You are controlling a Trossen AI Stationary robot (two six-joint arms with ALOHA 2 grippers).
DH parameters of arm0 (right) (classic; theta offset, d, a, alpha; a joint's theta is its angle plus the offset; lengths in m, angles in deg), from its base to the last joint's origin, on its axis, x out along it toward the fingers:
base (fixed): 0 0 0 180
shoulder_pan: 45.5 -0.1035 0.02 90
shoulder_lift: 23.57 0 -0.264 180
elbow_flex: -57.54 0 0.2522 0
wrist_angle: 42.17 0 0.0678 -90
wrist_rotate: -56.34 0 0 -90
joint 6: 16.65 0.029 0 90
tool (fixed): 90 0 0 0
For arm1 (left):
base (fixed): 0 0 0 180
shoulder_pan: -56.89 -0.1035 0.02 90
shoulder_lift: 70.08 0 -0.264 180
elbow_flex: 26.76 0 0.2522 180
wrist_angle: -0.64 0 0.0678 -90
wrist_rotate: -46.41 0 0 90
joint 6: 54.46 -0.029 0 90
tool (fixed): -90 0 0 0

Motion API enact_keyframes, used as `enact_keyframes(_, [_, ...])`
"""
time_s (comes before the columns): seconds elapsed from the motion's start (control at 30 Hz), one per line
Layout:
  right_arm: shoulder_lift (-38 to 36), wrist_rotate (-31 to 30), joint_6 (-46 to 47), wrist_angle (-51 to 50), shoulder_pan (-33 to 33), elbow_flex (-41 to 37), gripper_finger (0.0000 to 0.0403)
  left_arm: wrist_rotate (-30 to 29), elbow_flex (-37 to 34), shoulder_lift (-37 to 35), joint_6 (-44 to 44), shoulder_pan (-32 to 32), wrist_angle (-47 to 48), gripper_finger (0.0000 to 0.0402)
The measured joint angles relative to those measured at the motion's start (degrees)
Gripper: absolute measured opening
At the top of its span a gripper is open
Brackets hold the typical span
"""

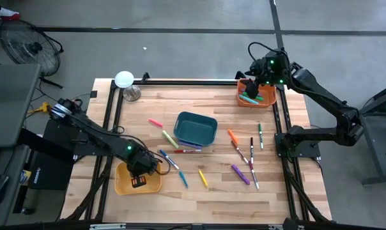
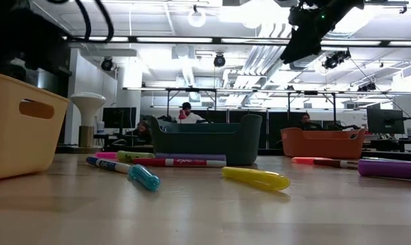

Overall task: Pick & Place Markers
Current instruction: Put the violet pen into the yellow bin, then put the pink pen into the yellow bin

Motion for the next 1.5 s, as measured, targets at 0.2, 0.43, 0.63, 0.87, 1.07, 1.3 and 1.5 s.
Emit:
enact_keyframes(0.2, [0.0,3.12,-2.04,-0.33,-0.04,0.0,0.0208,2.71,0.0,4.32,-0.15,-0.02,-3.49,0.0052])
enact_keyframes(0.43, [0.0,6.21,-3.27,-2.06,-0.04,0.0,0.0208,3.67,0.04,5.08,1.42,-0.02,-3.3,0.0155])
enact_keyframes(0.63, [0.0,7.71,-3.8,-2.58,-0.04,0.0,0.0208,6.07,0.12,5.08,2.78,-0.02,-3.08,0.0176])
enact_keyframes(0.87, [0.0,7.75,-3.8,-2.56,-0.04,-0.02,0.0208,4.03,6.02,5.08,4.53,-0.04,5.36,0.0178])
enact_keyframes(1.07, [0.0,8.05,-3.76,-2.51,-0.04,-0.02,0.0208,-6.3,18.34,5.06,4.42,-0.07,18.9,0.0179])
enact_keyframes(1.3, [0.0,12.13,-3.38,-2.4,-0.04,-0.02,0.0208,-18.28,26.54,4.91,2.95,-4.55,26.96,0.0179])
enact_keyframes(1.5, [0.0,11.69,-3.36,-2.03,-0.04,-0.02,0.0208,-20.08,26.84,4.34,-5.1,-11.13,25.92,0.0168])
